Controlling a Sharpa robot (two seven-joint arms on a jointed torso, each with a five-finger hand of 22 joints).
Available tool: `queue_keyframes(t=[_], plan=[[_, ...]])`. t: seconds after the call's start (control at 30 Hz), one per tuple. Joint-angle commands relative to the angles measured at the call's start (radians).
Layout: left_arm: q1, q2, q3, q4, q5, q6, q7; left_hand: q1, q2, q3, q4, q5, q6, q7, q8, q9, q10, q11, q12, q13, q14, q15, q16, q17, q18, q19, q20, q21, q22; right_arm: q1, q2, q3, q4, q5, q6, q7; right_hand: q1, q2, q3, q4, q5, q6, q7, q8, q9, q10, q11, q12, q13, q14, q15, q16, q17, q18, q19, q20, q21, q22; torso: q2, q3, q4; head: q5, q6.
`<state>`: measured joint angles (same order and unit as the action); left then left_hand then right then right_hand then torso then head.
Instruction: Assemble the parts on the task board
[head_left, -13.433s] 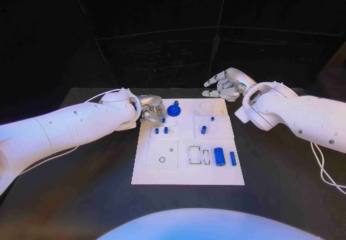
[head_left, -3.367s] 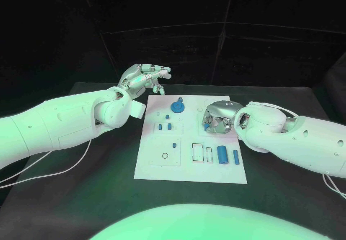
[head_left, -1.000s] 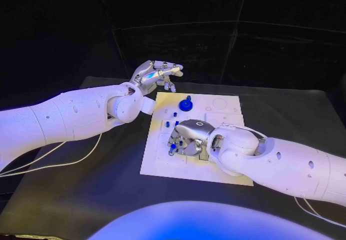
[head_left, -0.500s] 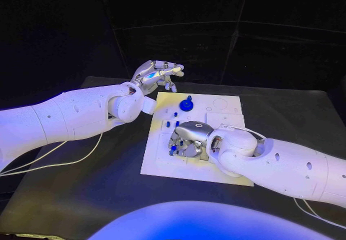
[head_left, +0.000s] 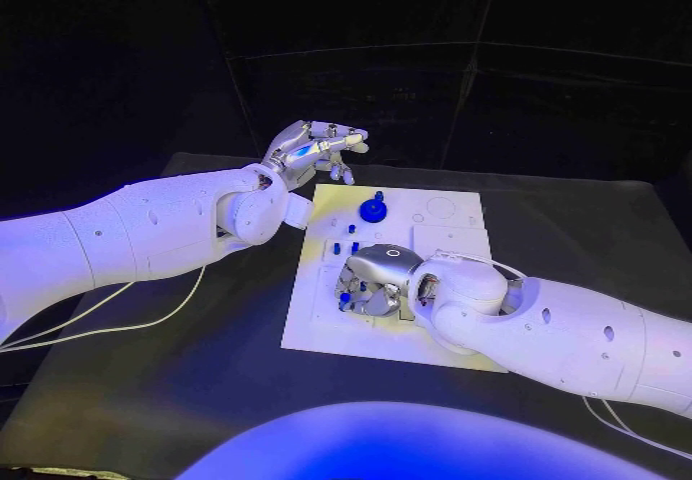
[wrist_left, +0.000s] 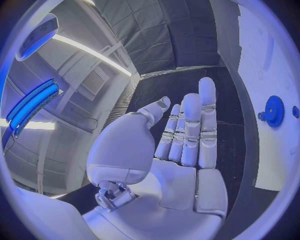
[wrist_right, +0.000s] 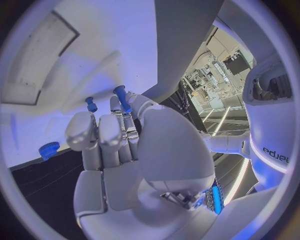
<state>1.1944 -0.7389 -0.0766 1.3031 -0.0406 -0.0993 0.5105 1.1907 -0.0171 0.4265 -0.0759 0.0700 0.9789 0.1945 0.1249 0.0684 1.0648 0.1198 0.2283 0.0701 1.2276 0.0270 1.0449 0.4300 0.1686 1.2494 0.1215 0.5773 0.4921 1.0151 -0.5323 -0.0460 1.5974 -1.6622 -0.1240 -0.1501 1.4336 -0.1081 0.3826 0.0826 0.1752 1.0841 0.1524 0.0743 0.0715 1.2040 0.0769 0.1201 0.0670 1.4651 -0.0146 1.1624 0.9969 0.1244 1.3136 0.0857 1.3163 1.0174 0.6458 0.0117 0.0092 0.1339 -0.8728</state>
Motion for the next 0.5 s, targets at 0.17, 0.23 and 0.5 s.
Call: queue_keyframes(t=[0.17,0.23,0.5], plan=[[0.002,0.000,0.001,0.001,0.004,0.011,0.002,-0.001,-0.002,-0.005,-0.003,0.004,-0.007,-0.002,0.004,0.001,-0.007,-0.002,0.003,0.001,-0.009,0.000,-0.001,-0.001,0.014,-0.007,0.002,-0.006,-0.001,-0.001,0.002,-0.003,-0.001,-0.019,0.015,-0.012,-0.026,-0.021,-0.002,0.007,-0.008,-0.043,0.009,-0.015,-0.007,-0.024,0.011,-0.018,0.000,0.018,0.014,0.009,-0.003,-0.018,-0.003,0.016,0.003,-0.003,0.000,0.0002,0.0001,0.001,0.000],[0.002,0.000,0.001,0.001,0.004,0.011,0.001,-0.001,-0.002,-0.005,-0.003,0.004,-0.007,-0.002,0.004,0.001,-0.007,-0.002,0.003,0.001,-0.009,0.000,-0.001,-0.001,0.014,-0.007,0.002,-0.006,-0.001,-0.001,0.002,-0.004,-0.001,-0.019,0.007,-0.014,-0.034,-0.029,-0.008,0.010,-0.016,-0.076,0.010,-0.015,-0.009,-0.031,0.013,-0.021,0.001,0.017,0.016,0.009,-0.004,-0.018,-0.005,0.019,0.003,-0.004,-0.001,0.0001,-0.0003,0.000,0.000],[0.002,-0.001,0.001,0.000,0.004,0.012,0.001,-0.001,-0.002,-0.005,-0.003,0.004,-0.007,-0.002,0.004,0.001,-0.007,-0.002,0.003,0.001,-0.009,0.000,-0.001,-0.001,0.014,-0.007,0.002,-0.006,-0.001,-0.002,-0.007,-0.004,0.011,-0.020,-0.061,-0.007,-0.062,-0.055,-0.068,0.016,-0.040,-0.198,0.008,-0.013,-0.007,-0.089,0.013,-0.026,0.003,0.011,0.016,0.005,-0.015,-0.015,-0.015,0.021,-0.002,-0.016,0.000,0.0010,-0.0001,0.000,0.000]])
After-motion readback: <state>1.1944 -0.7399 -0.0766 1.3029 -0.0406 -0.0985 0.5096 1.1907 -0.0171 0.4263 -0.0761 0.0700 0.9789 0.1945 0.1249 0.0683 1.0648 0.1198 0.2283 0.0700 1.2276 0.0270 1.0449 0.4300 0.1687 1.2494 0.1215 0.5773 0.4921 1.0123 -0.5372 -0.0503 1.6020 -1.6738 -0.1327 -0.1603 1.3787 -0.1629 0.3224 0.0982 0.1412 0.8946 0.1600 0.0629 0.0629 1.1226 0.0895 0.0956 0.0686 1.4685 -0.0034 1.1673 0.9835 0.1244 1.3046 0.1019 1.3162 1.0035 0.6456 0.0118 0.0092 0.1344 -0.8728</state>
